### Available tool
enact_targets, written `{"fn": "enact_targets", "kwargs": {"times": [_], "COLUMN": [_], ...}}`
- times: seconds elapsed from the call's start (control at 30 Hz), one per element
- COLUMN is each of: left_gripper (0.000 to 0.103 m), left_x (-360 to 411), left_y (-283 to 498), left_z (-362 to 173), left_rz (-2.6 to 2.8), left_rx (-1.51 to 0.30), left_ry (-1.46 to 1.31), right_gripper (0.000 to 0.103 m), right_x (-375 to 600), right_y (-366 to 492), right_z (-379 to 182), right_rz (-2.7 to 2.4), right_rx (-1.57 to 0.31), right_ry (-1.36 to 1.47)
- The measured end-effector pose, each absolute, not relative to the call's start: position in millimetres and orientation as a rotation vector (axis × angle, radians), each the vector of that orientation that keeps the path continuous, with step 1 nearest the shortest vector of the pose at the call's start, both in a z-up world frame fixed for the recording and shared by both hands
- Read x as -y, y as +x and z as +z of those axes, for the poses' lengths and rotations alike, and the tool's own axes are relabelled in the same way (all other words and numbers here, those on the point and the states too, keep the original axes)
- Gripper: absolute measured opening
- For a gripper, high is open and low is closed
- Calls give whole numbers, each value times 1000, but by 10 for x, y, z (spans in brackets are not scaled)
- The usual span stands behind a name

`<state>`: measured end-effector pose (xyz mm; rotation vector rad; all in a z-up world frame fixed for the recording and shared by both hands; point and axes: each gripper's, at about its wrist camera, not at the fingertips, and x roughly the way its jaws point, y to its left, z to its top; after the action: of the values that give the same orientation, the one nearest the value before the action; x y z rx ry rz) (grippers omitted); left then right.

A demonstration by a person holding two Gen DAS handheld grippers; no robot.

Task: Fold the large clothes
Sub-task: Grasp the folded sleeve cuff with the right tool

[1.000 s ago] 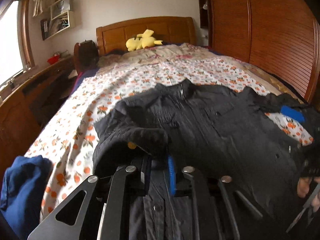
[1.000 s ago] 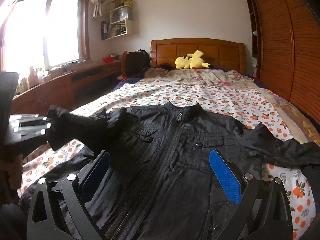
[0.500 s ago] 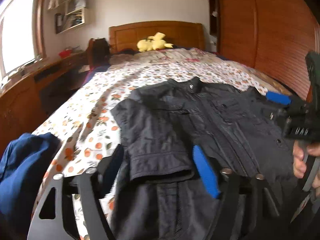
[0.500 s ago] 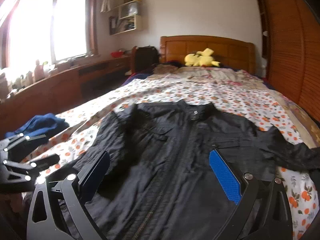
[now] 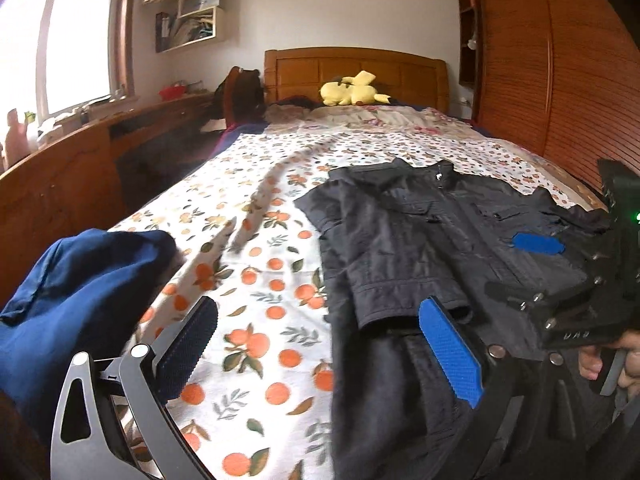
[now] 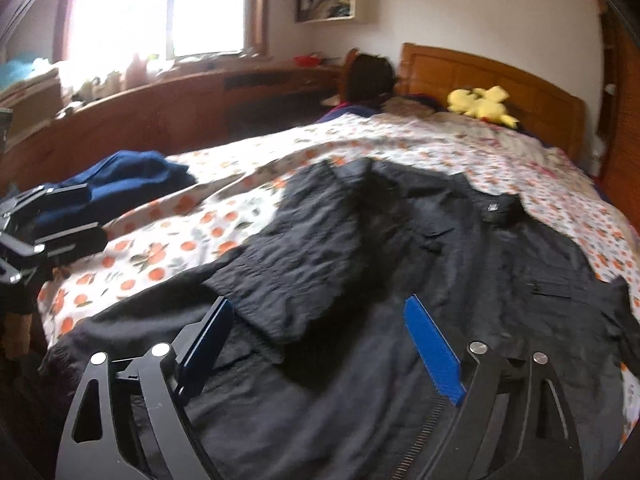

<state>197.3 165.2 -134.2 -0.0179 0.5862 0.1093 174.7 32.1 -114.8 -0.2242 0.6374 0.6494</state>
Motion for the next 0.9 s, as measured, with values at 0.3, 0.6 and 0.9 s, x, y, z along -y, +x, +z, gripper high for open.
{"fn": "enact_targets", "kwargs": {"times": [0.3, 0.6, 0.9], "left_gripper": [101, 101, 101], "left_x": [-1792, -1805, -1650], "left_y": [1886, 1850, 1881], "left_z": [-1378, -1374, -1372], "left_rz": [129, 124, 95], "left_rx": [-595, -597, -595], "left_ry": [-18, -27, -4], "right_gripper": [65, 15, 2], "right_x": [-812, -790, -575], "right_y": [1789, 1879, 1875], "right_z": [-1554, -1647, -1446], "right_rz": [727, 651, 650], "right_rx": [-771, -805, -743], "right_ry": [-363, -391, -315]}}
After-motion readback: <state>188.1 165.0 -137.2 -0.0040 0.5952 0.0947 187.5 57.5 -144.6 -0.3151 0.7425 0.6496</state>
